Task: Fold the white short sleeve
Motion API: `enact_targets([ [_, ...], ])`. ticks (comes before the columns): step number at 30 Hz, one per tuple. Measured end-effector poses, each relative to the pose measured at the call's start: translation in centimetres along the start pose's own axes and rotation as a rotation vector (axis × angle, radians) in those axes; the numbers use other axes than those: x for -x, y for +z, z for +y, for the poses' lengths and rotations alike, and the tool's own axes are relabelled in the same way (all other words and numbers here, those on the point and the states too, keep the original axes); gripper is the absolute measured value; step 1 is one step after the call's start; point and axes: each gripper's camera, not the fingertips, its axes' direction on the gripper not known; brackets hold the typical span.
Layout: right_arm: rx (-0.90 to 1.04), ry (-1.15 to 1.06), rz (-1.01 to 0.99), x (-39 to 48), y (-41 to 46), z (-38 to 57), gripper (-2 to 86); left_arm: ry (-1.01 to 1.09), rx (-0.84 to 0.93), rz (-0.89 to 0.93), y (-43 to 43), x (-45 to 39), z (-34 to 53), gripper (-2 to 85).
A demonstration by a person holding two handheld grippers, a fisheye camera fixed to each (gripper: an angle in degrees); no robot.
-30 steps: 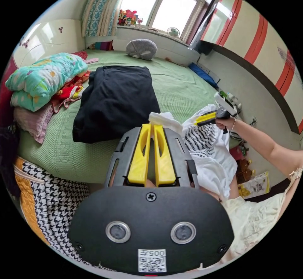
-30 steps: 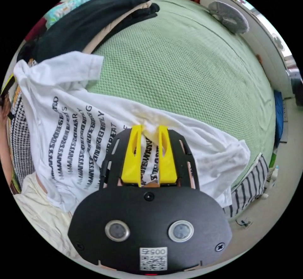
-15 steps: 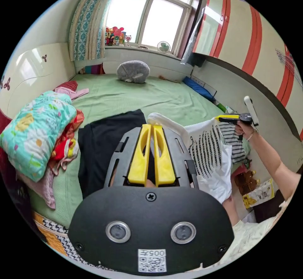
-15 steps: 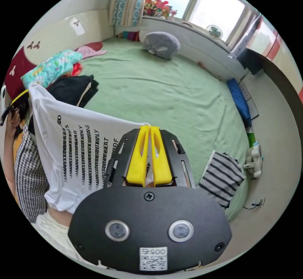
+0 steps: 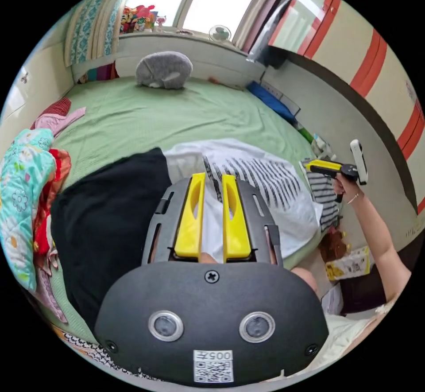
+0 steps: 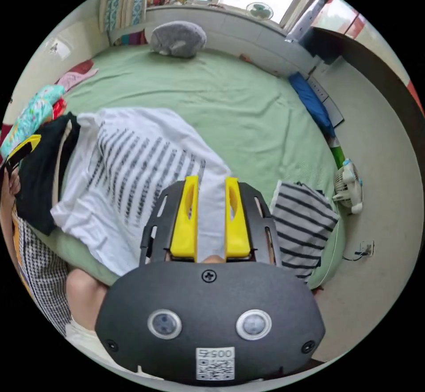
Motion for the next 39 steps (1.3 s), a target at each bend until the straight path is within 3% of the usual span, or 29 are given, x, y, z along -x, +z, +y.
enact_targets([
  [4,0.128,0.016,-0.07,-4.4,4.0,5.7,11.7,0.046,0.134,0.083,4.2,-3.7,5.6,10.5],
  [9,0.21,0.03,-0.133,-7.1,6.4,8.9,12.1,0.151,0.215,0.057,8.2,-9.0,8.9,13.2],
  [13,0.247,-0.009,-0.104,-6.6,8.4,9.7,11.9,0.107,0.3,0.001,11.9,-10.7,8.8,14.7],
  [20,0.216,-0.013,-0.088,-6.9,8.1,10.3,0.8,0.023,0.292,-0.058,11.8,-11.5,9.3,10.0],
  [22,0.223,-0.031,-0.085,-7.0,7.7,10.8,-0.9,-0.029,0.282,-0.059,10.5,-11.6,9.6,4.6],
  [32,0.188,-0.131,-0.21,-8.2,-0.4,15.5,-1.2,0.1,0.065,-0.113,-5.3,-16.2,11.4,2.7],
  [39,0.217,-0.489,-0.471,-4.5,-8.7,21.5,-1.3,0.055,-0.112,-0.153,-20.3,-15.6,15.1,2.5],
])
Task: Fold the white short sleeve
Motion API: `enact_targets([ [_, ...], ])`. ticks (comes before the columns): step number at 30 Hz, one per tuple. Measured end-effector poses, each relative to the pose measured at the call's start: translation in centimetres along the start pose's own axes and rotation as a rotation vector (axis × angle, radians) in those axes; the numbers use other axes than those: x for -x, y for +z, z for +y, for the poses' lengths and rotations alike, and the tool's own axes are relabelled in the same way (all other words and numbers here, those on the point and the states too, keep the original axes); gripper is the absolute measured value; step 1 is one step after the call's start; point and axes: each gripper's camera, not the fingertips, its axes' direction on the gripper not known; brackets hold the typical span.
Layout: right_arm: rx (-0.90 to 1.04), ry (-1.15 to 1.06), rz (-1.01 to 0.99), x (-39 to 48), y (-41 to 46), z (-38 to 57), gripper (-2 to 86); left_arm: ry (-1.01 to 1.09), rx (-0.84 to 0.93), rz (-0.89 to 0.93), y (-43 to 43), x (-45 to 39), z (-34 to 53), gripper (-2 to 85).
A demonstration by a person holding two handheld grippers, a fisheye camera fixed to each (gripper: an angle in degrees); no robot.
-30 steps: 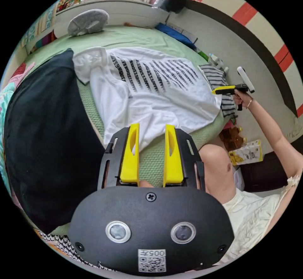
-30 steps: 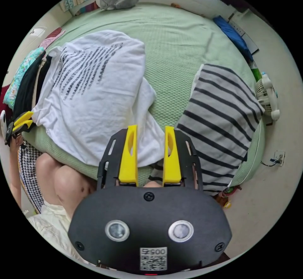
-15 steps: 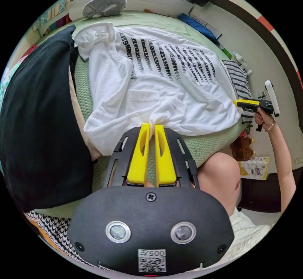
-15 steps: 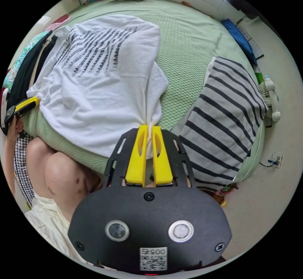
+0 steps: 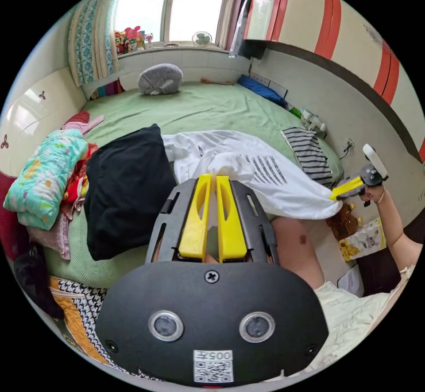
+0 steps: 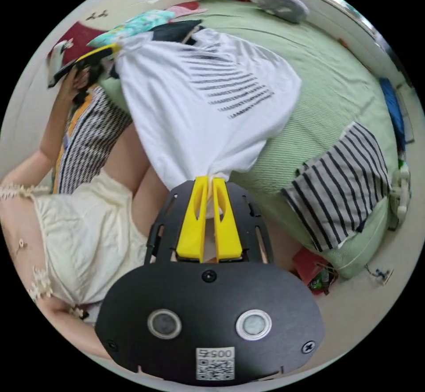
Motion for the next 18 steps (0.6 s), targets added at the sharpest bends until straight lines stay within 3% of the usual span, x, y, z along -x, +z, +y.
enact_targets([
  [6,0.089,-0.319,-0.262,9.3,2.7,-0.6,-1.3,-0.097,-0.094,-0.064,-7.9,3.2,3.1,2.5],
  [10,0.131,-0.399,-0.198,12.6,5.1,-1.6,-0.8,-0.162,-0.082,-0.087,-10.5,5.4,5.5,2.5],
  [14,-0.009,-0.283,-0.099,8.3,3.0,-2.2,1.3,-0.197,-0.072,-0.087,-12.3,7.4,7.6,2.5],
  [18,-0.162,0.0,0.063,-1.8,1.4,-2.7,6.9,-0.252,-0.077,-0.087,-14.4,9.6,9.9,2.5],
])
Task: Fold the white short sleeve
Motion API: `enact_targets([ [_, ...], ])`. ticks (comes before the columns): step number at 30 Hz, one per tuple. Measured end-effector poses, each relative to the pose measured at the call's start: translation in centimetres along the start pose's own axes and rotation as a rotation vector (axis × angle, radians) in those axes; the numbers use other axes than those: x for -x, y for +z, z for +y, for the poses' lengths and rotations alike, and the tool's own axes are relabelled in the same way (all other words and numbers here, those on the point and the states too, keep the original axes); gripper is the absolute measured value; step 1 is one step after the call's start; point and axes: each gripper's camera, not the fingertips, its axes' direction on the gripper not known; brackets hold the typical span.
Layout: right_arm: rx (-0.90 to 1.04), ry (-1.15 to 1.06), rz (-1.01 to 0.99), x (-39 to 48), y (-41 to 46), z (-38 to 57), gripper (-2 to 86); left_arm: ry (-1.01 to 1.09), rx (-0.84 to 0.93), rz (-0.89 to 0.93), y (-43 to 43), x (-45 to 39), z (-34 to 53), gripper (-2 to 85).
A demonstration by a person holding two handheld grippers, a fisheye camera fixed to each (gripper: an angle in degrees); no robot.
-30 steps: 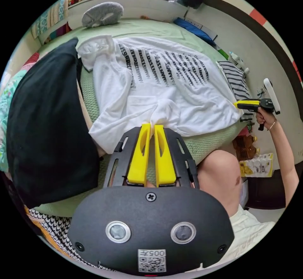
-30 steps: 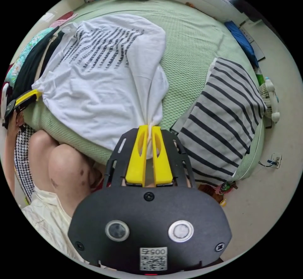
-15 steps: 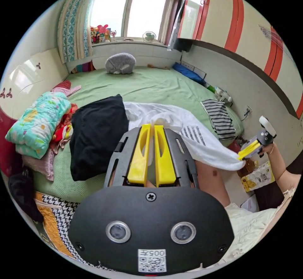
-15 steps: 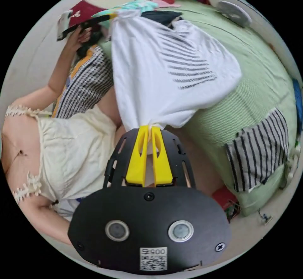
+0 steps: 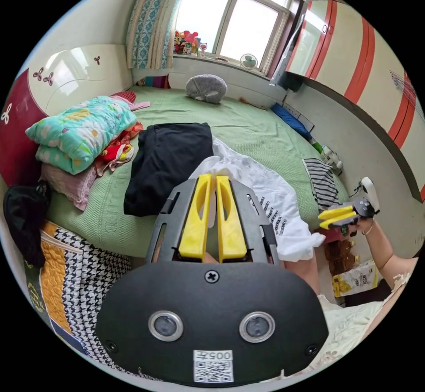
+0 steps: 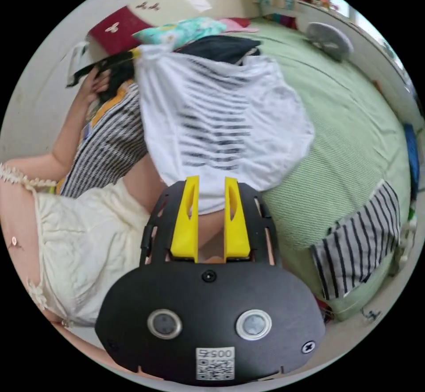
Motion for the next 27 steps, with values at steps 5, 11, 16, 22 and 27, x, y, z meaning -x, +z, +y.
enact_targets([
  [5,-0.07,0.296,-0.081,-9.1,1.9,0.5,8.3,-0.042,-0.006,-0.026,-1.9,2.4,1.4,2.4],
  [11,0.053,0.34,-0.005,-9.9,7.5,0.2,7.8,-0.091,0.022,-0.038,-3.1,5.3,2.0,2.4],
  [16,-0.018,0.327,-0.042,-8.0,8.3,-0.8,5.6,-0.087,0.028,-0.047,-4.2,6.0,1.9,2.5],
  [22,0.003,0.229,0.049,-4.1,9.5,-2.9,1.2,-0.071,0.026,-0.058,-5.3,5.6,1.8,2.5],
  [27,0.001,0.146,0.153,-1.9,9.4,-3.0,-1.1,-0.062,0.038,-0.038,-6.0,5.2,1.9,2.2],
])
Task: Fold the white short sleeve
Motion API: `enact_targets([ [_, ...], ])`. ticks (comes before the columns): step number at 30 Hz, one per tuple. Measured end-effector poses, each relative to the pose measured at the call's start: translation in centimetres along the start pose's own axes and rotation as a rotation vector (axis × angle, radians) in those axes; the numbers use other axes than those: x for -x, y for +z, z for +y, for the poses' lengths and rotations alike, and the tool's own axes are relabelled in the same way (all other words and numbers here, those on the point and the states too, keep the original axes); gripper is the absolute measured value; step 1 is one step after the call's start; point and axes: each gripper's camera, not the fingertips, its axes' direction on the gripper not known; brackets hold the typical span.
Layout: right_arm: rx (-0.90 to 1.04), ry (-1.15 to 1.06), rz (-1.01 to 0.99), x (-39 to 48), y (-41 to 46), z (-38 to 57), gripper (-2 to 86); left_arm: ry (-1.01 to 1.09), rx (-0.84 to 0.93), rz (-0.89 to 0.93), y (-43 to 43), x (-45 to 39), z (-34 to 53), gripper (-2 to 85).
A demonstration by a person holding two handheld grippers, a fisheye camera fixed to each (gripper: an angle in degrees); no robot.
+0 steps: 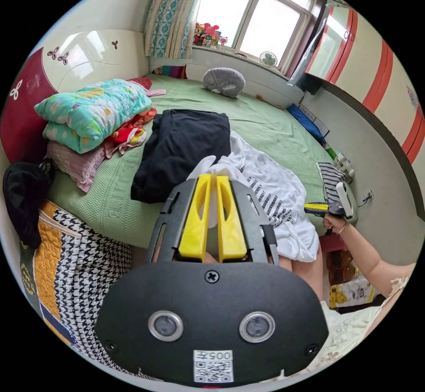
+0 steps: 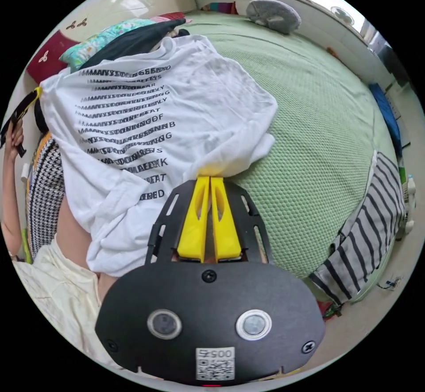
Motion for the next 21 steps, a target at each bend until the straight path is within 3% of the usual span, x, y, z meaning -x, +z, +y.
enact_targets([
  [10,-0.143,0.204,0.087,-4.0,-12.7,8.3,-1.2,0.059,-0.022,0.032,-1.3,-1.8,0.0,2.3],
  [21,-0.018,0.372,0.12,-6.3,-13.3,13.3,-0.9,0.108,0.005,0.082,-0.3,-3.6,0.6,2.6],
])
